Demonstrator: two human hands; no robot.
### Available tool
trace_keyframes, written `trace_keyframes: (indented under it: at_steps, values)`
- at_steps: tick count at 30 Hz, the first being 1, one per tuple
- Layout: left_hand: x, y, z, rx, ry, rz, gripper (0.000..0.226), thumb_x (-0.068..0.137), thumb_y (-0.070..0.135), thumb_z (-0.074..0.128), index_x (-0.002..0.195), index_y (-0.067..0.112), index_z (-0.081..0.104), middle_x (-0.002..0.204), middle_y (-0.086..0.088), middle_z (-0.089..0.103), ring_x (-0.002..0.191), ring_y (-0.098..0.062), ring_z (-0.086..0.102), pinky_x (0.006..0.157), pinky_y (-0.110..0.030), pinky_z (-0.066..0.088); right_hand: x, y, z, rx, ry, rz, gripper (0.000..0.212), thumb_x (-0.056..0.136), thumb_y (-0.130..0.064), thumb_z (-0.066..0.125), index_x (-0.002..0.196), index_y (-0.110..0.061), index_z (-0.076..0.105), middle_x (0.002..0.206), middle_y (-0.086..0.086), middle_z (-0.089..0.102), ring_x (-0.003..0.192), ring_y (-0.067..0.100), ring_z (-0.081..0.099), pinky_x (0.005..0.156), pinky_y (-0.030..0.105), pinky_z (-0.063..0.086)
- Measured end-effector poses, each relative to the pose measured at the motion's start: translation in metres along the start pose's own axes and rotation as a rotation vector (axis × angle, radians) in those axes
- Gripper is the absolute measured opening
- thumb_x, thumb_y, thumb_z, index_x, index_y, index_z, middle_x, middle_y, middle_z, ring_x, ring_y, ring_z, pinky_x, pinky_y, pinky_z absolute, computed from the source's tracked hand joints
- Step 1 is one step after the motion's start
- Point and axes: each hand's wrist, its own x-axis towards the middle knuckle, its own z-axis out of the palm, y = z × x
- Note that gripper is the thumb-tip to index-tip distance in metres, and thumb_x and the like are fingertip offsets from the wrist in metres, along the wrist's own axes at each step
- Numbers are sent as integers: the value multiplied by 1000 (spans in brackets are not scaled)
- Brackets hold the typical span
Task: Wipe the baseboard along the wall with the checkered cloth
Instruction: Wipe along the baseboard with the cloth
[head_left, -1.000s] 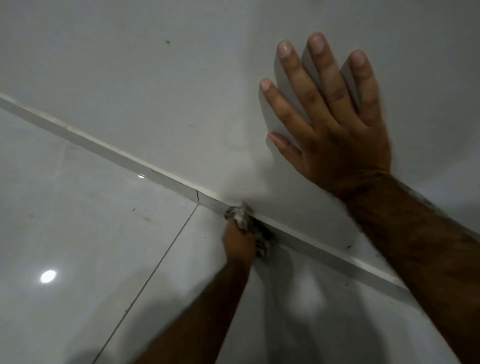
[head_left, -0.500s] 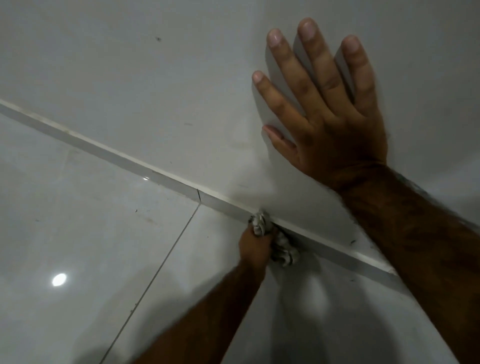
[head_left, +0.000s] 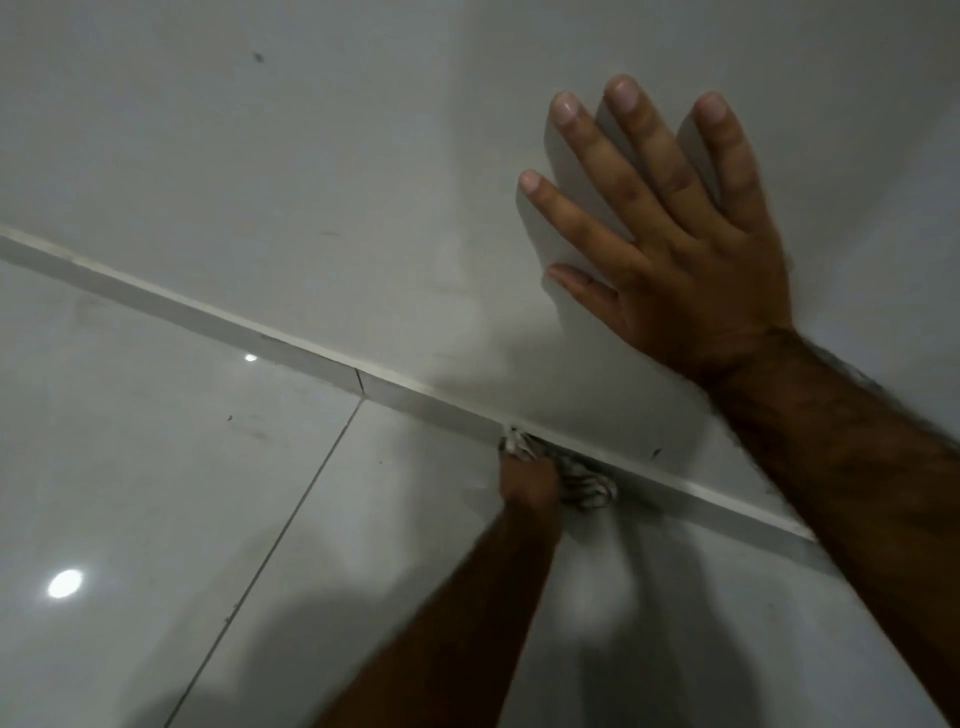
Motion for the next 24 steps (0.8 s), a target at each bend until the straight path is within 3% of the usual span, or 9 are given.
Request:
trace_keyframes:
  at_steps: [2, 6, 8, 10, 12, 15, 19, 21, 24]
  values:
    - [-30, -3, 19, -21, -47, -43, 33, 100, 25, 55, 128, 9, 64, 103, -25, 77, 84, -45, 77, 70, -56, 65, -8, 3, 0, -18, 2, -5, 61, 110, -46, 50, 163, -21, 32, 167, 12, 31, 153, 35, 33, 120, 56, 17]
    - [-54, 52, 7, -134, -27, -11, 31, 109, 26, 49, 94, 1, 62, 67, -19, 69, 43, -25, 65, 41, -32, 57, -12, 4, 2, -37, 3, -10, 59, 110, -44, 49, 162, -20, 34, 166, 12, 34, 151, 35, 36, 119, 57, 18]
    - [-29, 78, -18, -182, 124, 25, 15, 102, 1, 50, 103, -7, 62, 80, -25, 69, 46, -25, 64, 40, -28, 54, -10, 4, 3, -45, 2, -10, 59, 109, -42, 48, 162, -20, 35, 166, 12, 34, 151, 36, 36, 118, 58, 18]
    - [0, 88, -39, -198, 242, 49, 28, 90, -12, 50, 116, -16, 60, 90, -26, 64, 54, -27, 62, 44, -27, 53, -10, 2, 4, -42, 1, 6, 59, 108, -41, 48, 162, -20, 36, 166, 12, 34, 151, 36, 36, 120, 58, 17]
    - [8, 84, -42, -216, 273, 58, 37, 89, -4, 54, 124, -13, 59, 101, -28, 67, 68, -33, 68, 57, -35, 61, -10, -3, 5, -29, 7, 29, 59, 107, -40, 49, 161, -19, 37, 166, 12, 35, 151, 36, 36, 122, 56, 17]
    - [9, 45, -23, -105, 165, -66, 44, 87, 38, 65, 115, 3, 67, 110, -28, 74, 86, -41, 75, 76, -52, 65, -10, -7, 4, -11, 3, 45, 58, 107, -40, 49, 160, -18, 39, 165, 13, 35, 151, 37, 36, 121, 56, 18]
    - [-44, 32, 8, -208, 30, -192, 9, 87, -7, 58, 85, 2, 59, 70, -23, 68, 47, -30, 66, 48, -34, 58, -11, -8, 5, -5, -12, 39, 58, 108, -40, 47, 160, -17, 38, 166, 14, 33, 151, 39, 34, 118, 61, 18]
    - [-37, 46, -6, -297, -11, -180, 29, 96, -5, 49, 70, 6, 49, 48, -14, 55, 31, -20, 52, 37, -24, 47, -12, -9, 5, -5, -17, 43, 58, 108, -40, 46, 161, -16, 38, 167, 15, 31, 152, 40, 33, 118, 63, 17]
    - [-7, 89, -44, -318, 128, -85, 27, 98, -2, 49, 72, 7, 51, 54, -12, 54, 31, -19, 50, 36, -22, 46, -12, -10, 6, 2, -41, 35, 59, 109, -39, 42, 162, -14, 35, 168, 15, 29, 152, 41, 31, 117, 64, 14]
